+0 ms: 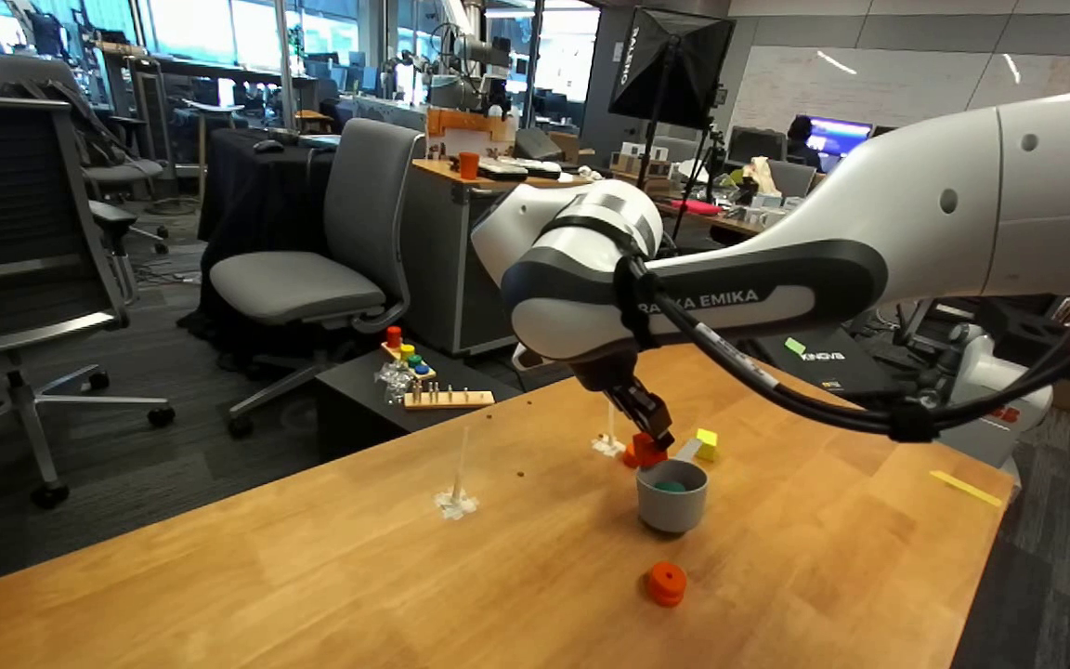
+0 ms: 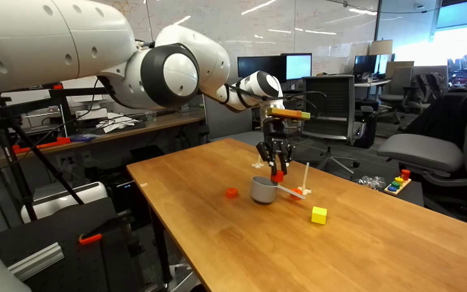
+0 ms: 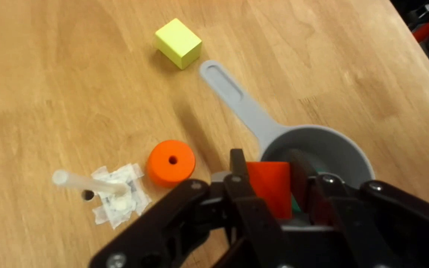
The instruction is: Put the green, orange and yellow b=objects and put them in the pot
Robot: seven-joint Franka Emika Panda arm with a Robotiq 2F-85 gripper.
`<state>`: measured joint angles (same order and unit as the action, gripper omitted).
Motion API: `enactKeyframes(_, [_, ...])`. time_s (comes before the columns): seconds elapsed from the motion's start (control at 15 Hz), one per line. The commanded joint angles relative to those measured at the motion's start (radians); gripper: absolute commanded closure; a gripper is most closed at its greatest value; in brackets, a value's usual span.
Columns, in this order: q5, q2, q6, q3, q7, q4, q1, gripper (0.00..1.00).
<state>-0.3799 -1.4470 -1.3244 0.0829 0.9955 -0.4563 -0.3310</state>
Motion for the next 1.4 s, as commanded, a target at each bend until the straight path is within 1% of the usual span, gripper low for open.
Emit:
enactKeyframes(0.0, [-0.004, -0.003, -0.021, 0.008, 0.035, 0.008, -0.013, 0.90])
enactKeyframes(0.6, [-0.009, 0.000, -0.025, 0.014, 0.018, 0.009, -0.052, 0.90])
enactKeyframes(0.87, [-0.005, 0.006, -0.006, 0.015, -0.007, 0.008, -0.062, 0.90])
enactKeyframes(1.33, [-0.014, 0.050, -0.026, 0.024, -0.044, -0.010, -0.068, 0.90])
